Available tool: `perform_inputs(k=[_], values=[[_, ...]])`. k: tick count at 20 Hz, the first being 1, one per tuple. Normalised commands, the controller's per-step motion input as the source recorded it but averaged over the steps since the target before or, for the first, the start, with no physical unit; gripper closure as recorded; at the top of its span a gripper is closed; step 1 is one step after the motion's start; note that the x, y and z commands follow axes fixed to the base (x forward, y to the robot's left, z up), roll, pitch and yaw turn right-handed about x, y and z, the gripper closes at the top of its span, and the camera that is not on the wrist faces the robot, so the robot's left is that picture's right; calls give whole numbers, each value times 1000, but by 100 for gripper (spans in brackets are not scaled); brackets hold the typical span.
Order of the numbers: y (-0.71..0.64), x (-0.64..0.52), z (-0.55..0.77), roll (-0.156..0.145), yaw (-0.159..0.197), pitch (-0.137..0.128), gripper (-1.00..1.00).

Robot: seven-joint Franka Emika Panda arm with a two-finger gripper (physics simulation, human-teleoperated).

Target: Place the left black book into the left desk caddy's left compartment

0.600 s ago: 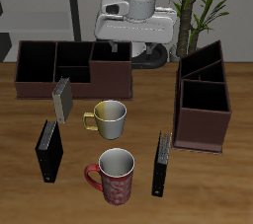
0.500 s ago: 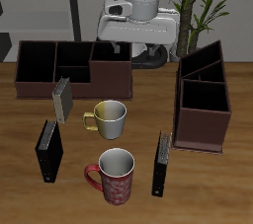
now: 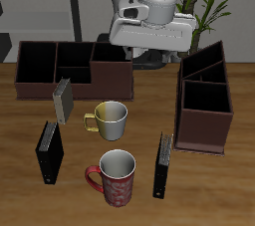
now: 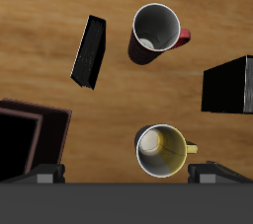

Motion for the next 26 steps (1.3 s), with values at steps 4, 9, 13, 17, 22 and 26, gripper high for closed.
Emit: perform_inputs(k=[4,9,13,17,22,26], values=[[202,370,32,17,6,-54,-100],[-24,493,-83,17,15,-8,-100],[-9,218,-67,-32,-18,-17,-100],[-3,296,-158,15,-31,-65,-100],[65,289,-284,22,-10,-38,-100],[196,202,-325,14,-18,-12,-100]])
